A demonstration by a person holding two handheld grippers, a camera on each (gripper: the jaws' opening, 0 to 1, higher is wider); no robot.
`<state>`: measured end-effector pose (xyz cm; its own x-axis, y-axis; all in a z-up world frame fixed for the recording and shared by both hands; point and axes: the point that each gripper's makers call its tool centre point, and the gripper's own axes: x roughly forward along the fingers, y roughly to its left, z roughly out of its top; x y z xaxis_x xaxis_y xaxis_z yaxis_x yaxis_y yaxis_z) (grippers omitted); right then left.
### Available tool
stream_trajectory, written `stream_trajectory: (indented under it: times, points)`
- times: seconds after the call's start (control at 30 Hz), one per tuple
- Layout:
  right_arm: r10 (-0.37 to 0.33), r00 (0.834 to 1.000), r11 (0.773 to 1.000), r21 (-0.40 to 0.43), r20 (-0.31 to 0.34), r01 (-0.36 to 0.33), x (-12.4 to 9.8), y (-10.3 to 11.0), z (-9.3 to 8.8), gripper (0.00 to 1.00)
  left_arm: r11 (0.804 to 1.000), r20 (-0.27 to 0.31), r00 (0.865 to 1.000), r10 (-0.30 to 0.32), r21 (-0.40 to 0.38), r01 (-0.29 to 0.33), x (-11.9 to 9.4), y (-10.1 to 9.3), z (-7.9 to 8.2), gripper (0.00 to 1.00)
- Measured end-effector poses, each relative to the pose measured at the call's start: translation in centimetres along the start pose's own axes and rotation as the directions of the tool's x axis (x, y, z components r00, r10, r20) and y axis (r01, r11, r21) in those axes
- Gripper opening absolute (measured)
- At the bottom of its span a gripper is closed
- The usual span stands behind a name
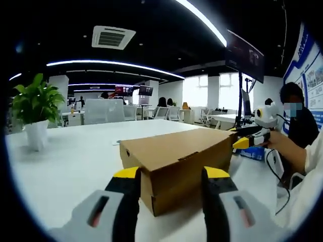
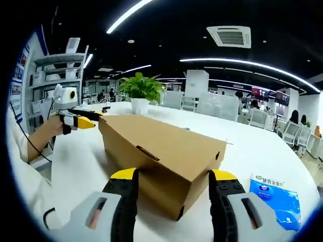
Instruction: Operate the shoe box by opening the lid, removing the specified soft item, and placing it in the target area until the item is outside and the box remains undamaged.
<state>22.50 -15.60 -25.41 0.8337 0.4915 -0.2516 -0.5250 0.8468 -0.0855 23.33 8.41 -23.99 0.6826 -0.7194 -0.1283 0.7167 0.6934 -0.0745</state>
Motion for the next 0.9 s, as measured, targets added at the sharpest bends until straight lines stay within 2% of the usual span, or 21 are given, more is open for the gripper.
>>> stream_trajectory:
  times: [0.03,0.2,0.4,0.6,0.67,0.7,0.73,0.77,0.83,0.9]
  points:
    - [0.008,1.0,0.999,0.049,0.021,-0.009,0.0,0.1,0.2,0.58,1.0,0.007,1.0,-0.008,-0.026,0.008,0.0,0.0,0.1,0.49]
    - [0.015,0.998,0.989,0.149,0.064,-0.025,-0.3,0.0,0.6,0.58,0.997,0.024,1.0,-0.016,-0.079,0.018,-0.2,0.0,0.4,0.49]
    - [0.017,0.997,0.987,0.159,0.071,-0.028,-0.2,0.4,0.6,0.61,0.994,0.046,0.999,-0.012,-0.11,0.017,-0.3,0.1,0.5,0.49]
    - [0.011,0.997,0.985,0.168,0.077,-0.024,-0.3,0.4,0.6,0.58,0.994,0.073,0.997,0.019,-0.105,-0.011,-0.5,0.5,0.8,0.42]
    - [-0.03,0.998,0.991,0.128,0.055,0.022,-0.6,0.0,0.6,0.54,0.995,0.103,0.994,0.026,-0.096,-0.016,-0.8,0.6,1.6,0.41]
    - [-0.046,0.996,0.995,0.095,0.081,0.038,-0.7,-0.1,1.3,0.55,0.996,0.118,0.992,0.034,-0.09,-0.023,-0.8,0.7,2.0,0.41]
    - [-0.066,0.995,0.995,0.076,0.08,0.06,-0.8,0.0,1.5,0.55,0.996,0.121,0.992,0.044,-0.082,-0.034,-0.9,0.9,2.2,0.41]
    - [-0.067,0.994,0.995,0.073,0.086,0.061,-0.9,0.1,1.7,0.55,0.997,0.112,0.992,0.059,-0.056,-0.053,-0.8,1.2,2.3,0.42]
    - [-0.078,0.991,0.994,0.091,0.112,0.068,-1.2,-0.1,2.3,0.56,0.996,0.105,0.992,0.071,-0.058,-0.065,-0.8,1.5,2.2,0.45]
    - [-0.124,0.985,0.985,0.135,0.119,0.108,-1.4,-1.1,2.5,0.55,0.994,0.114,0.99,0.085,-0.076,-0.076,-0.8,1.8,2.4,0.46]
